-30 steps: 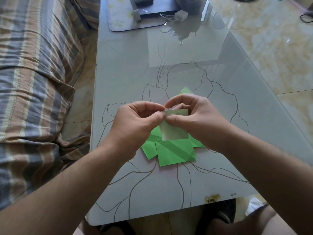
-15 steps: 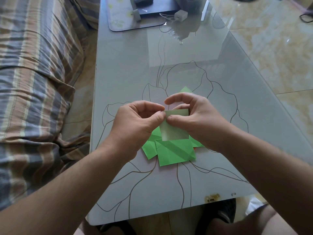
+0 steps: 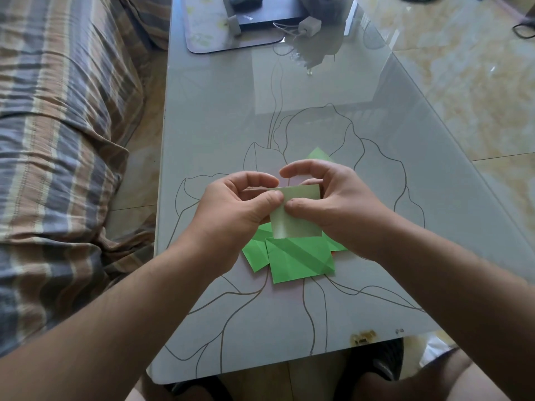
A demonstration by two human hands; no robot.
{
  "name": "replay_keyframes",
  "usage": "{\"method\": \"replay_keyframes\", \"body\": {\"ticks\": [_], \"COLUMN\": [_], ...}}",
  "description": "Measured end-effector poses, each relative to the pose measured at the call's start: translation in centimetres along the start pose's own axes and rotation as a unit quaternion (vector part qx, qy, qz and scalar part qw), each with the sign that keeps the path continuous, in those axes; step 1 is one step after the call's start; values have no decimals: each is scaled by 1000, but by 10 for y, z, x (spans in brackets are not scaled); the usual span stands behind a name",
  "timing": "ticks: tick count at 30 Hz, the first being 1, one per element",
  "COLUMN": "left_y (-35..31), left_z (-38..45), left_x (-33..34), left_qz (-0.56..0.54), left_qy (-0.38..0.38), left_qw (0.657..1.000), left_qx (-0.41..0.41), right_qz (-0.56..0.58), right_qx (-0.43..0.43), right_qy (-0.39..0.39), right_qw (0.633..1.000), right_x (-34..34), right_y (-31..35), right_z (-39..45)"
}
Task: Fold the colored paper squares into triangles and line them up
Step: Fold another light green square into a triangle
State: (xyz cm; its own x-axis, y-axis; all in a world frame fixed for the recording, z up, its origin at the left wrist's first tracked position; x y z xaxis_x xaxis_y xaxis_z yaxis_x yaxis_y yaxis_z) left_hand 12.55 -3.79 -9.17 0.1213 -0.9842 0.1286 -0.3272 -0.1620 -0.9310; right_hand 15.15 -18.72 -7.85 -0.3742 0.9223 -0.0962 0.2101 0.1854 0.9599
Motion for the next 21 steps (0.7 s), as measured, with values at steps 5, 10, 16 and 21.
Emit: {"method": "replay_keyframes", "body": {"ticks": [5,10,16,21], "left_y": [0,-2,-3,-5], "left_z": [1,0,1,2], "left_x": [-4,-5,-9,-9], "left_qz": [-12,-15,-17,-26], "left_qy": [-21,-21,-31,-31], "left_qw": [1000,1000,999,999], "left_qx": [3,3,3,2], "right_qz": [11,13,10,15], "right_qx": [9,13,26,24], "right_qy": [-1,2,-6,0], "right_qw": [1000,1000,1000,1000], "right_x": [0,1,0,0], "right_y": [-1,-1,-2,-3], "right_z": [0,0,0,0]}}
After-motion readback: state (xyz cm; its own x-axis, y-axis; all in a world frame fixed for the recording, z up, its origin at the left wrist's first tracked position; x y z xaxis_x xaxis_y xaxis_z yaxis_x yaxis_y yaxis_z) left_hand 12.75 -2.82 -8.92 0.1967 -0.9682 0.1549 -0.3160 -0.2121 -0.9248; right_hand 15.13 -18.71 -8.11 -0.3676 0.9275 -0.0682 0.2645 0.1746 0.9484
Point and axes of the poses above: each hand's wrist, its own z-axis towards the middle knuckle, its own x-axis out of the palm, y = z × x, the point moved 10 cm from there along z, towards the middle knuckle, and after that the axes turned 1 degree about -y, right-handed, at the moved point
